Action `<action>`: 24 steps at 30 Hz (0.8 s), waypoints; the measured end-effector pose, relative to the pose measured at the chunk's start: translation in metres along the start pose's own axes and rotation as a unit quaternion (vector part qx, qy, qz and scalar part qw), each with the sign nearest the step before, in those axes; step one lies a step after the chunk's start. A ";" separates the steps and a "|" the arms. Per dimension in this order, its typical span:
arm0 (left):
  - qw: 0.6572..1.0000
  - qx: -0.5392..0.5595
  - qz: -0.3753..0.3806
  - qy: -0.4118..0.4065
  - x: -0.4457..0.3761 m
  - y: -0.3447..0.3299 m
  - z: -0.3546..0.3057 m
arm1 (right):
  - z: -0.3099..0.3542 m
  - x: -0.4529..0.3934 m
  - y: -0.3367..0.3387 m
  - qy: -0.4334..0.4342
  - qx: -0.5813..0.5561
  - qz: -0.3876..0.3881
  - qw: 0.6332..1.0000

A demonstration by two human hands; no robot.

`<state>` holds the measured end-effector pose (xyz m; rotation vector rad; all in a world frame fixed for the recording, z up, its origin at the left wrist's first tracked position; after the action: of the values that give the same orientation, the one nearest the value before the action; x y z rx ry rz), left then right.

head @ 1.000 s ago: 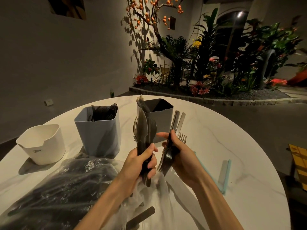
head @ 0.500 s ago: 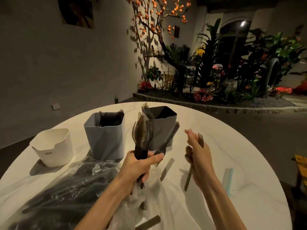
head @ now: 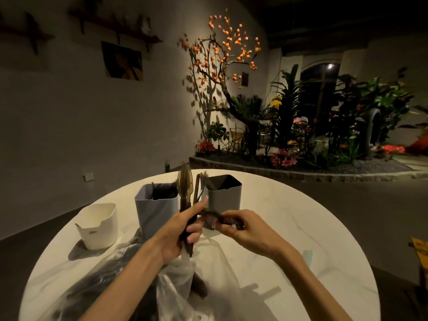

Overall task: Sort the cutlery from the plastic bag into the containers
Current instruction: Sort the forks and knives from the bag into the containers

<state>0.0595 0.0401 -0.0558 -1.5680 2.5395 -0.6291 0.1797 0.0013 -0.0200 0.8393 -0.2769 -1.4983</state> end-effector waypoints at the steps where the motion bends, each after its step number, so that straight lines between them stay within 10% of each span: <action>1: 1.000 0.025 -0.002 0.004 0.002 0.001 0.000 | -0.001 0.003 0.003 -0.023 -0.047 -0.013 0.999; 18: 0.992 -0.090 -0.009 -0.084 -0.007 -0.008 0.003 | -0.030 -0.003 -0.006 -0.170 -0.619 -0.031 0.766; 24: 0.992 -0.083 -0.017 -0.093 -0.028 -0.005 0.023 | -0.062 -0.011 -0.001 -0.170 -0.474 -0.131 0.854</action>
<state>0.0835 0.0561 -0.0782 -1.6372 2.4846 -0.2655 0.2177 0.0315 -0.0607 -0.1998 0.3395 -1.7647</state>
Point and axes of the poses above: each hand's wrist, its own x-axis away from the middle knuckle, its own y-axis out of the back of the hand, z = x × y, the point moved 10 cm from there along -x, towards the middle knuckle, and after that the axes turned 7 degrees about -z, right-handed, at the moved point
